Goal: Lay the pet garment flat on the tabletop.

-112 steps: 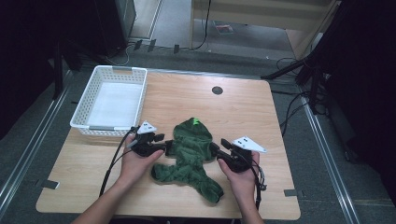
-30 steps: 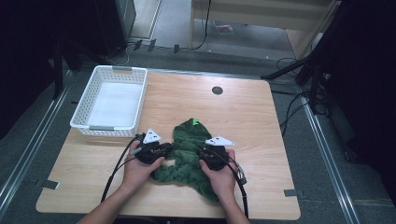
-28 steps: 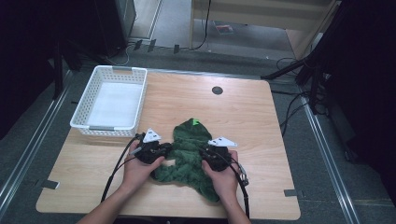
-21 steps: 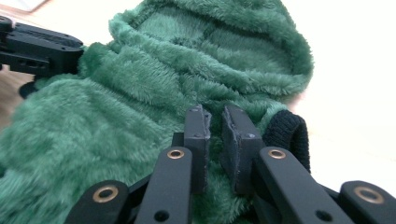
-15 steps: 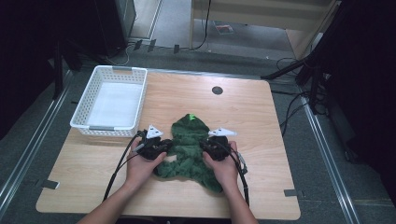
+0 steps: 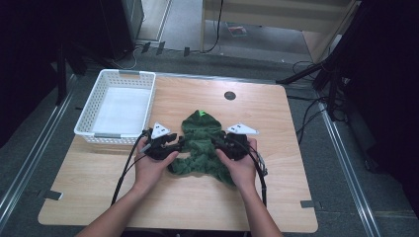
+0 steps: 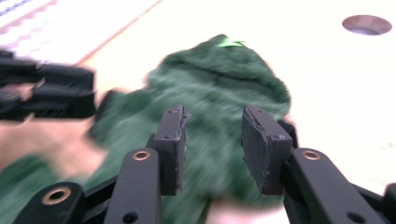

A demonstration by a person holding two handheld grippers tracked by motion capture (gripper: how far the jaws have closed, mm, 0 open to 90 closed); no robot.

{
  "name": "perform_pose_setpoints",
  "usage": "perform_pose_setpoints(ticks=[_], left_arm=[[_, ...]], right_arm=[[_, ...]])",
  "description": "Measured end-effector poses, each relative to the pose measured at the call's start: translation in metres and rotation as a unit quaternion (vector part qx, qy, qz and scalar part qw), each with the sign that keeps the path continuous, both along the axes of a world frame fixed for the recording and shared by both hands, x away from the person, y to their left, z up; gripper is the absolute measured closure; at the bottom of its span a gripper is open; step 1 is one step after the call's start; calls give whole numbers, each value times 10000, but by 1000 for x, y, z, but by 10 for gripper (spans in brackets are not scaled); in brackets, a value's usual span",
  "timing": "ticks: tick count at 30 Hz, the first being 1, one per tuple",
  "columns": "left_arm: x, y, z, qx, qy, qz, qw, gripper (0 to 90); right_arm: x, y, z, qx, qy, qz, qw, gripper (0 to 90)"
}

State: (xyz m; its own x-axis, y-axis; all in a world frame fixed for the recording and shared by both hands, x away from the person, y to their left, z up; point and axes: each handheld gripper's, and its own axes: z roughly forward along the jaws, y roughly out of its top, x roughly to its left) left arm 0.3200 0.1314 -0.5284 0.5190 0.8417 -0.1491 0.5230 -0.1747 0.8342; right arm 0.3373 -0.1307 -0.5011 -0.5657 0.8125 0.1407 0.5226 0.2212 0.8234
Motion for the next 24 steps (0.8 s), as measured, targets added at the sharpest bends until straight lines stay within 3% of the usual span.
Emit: perform_pose_setpoints(ticks=[2,4,8,10,13,15,18,21,24], left_arm=[[-9,-3,-1,-19,109,-208,9997,573],[-15,-12,-5,63,287,-395,9988,580],[-20,-32,-13,188,455,-586,9971,578],[-20,-37,-14,273,444,-493,9974,577],[-18,-43,-18,452,482,-367,9971,606],[-19,-45,-20,550,465,-461,9963,710],[-21,-48,-19,809,356,-612,9942,895],[-19,-37,-16,655,371,-502,9959,900],[-17,-28,-12,335,443,-376,9977,900]], right_arm=[[-17,-2,-3,-105,117,139,9998,586],[-27,-2,-15,-341,515,253,9978,557],[-29,-1,-36,-460,757,45,9961,540],[-30,3,-40,-526,737,9,9959,551],[-32,9,-42,-667,531,-20,9964,668],[-32,12,-43,-816,414,-43,9958,782],[-32,13,-42,-818,425,-26,9957,832],[-32,9,-37,-955,254,-107,9951,839],[-31,3,-33,-840,234,-153,9961,825]])
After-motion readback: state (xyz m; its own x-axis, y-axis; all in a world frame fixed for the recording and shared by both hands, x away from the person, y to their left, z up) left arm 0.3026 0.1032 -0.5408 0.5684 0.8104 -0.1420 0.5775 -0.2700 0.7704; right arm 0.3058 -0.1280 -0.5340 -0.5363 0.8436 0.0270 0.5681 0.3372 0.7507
